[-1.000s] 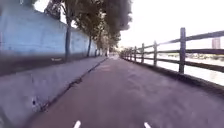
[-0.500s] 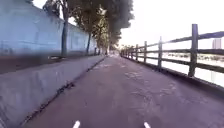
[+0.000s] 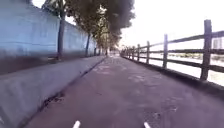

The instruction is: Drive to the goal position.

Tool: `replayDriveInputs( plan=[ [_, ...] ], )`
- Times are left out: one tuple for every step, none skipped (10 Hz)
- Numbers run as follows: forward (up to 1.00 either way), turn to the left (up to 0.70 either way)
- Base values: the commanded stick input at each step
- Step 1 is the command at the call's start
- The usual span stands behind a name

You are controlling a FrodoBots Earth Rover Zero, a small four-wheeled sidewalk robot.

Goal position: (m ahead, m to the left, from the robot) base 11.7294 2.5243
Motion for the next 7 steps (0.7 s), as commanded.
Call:
replayDriveInputs(
  plan=[
    [0.85, -0.34],
    [0.85, -0.27],
    [0.85, 0.0],
    [0.85, 0.0],
    [0.85, 0.0],
    [0.85, 0.0],
    [0.85, 0.0]
  ],
)
